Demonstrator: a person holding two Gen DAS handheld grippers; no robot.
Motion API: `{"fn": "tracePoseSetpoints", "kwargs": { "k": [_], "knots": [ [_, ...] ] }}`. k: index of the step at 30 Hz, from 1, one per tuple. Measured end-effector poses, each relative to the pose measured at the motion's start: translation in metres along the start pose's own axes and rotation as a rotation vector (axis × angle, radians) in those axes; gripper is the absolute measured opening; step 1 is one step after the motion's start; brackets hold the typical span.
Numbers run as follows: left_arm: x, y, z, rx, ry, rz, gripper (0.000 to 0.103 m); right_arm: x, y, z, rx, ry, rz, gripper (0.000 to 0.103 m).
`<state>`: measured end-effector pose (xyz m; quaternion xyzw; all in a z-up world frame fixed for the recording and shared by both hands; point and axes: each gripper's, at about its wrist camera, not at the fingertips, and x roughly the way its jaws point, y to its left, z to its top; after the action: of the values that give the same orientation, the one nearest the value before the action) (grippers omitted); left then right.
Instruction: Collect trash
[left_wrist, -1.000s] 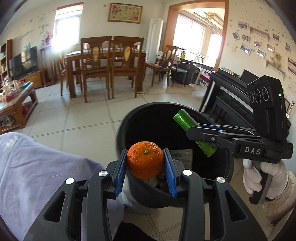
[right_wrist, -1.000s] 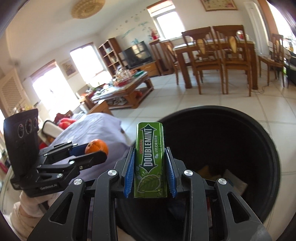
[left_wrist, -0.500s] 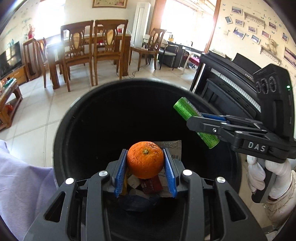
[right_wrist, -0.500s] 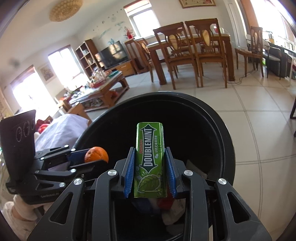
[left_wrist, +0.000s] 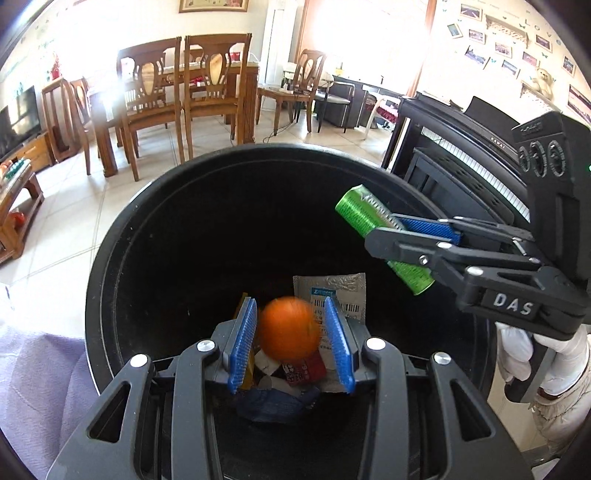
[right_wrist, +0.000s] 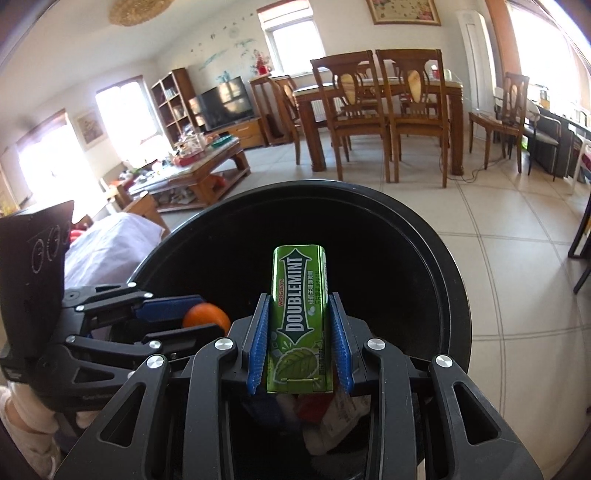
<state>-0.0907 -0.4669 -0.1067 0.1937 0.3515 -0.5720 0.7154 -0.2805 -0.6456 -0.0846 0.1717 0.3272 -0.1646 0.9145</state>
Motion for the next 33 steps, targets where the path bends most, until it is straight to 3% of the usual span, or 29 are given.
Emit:
{"fn": "tracePoseSetpoints", "kwargs": {
  "k": [5,7,15,17,21,24,29,33],
  "knots": [
    [-0.005,-0.004,0.001,0.021,-0.012,0.019,0.04,0.003,0.009,0.002,-0.002,0.003,0.002,0.034],
    [-0.007,-0.003,0.001,0.023,-0.017,0.023,0.041,0.003,0.011,0.002,-0.004,-0.003,0.003,0.044],
    [-0.016,0.0,-0.003,0.035,-0.037,0.063,0.065,-0.002,0.019,0.005,-0.008,-0.027,0.0,0.047],
    [-0.021,0.003,-0.004,0.031,-0.045,0.076,0.078,-0.004,0.024,0.007,-0.006,-0.037,0.0,0.055],
    [-0.034,0.008,-0.01,0.026,-0.058,0.098,0.081,-0.007,0.038,0.01,-0.013,-0.066,0.007,0.065],
    [-0.048,0.016,-0.013,0.004,-0.076,0.124,0.093,-0.005,0.052,0.014,-0.009,-0.083,0.021,0.075],
    [-0.085,0.035,-0.022,-0.052,-0.138,0.173,0.098,0.001,0.088,0.021,-0.035,-0.093,0.051,0.083],
    [-0.115,0.052,-0.031,-0.089,-0.188,0.205,0.098,0.006,0.12,0.03,-0.053,-0.109,0.073,0.097]
  ]
}}
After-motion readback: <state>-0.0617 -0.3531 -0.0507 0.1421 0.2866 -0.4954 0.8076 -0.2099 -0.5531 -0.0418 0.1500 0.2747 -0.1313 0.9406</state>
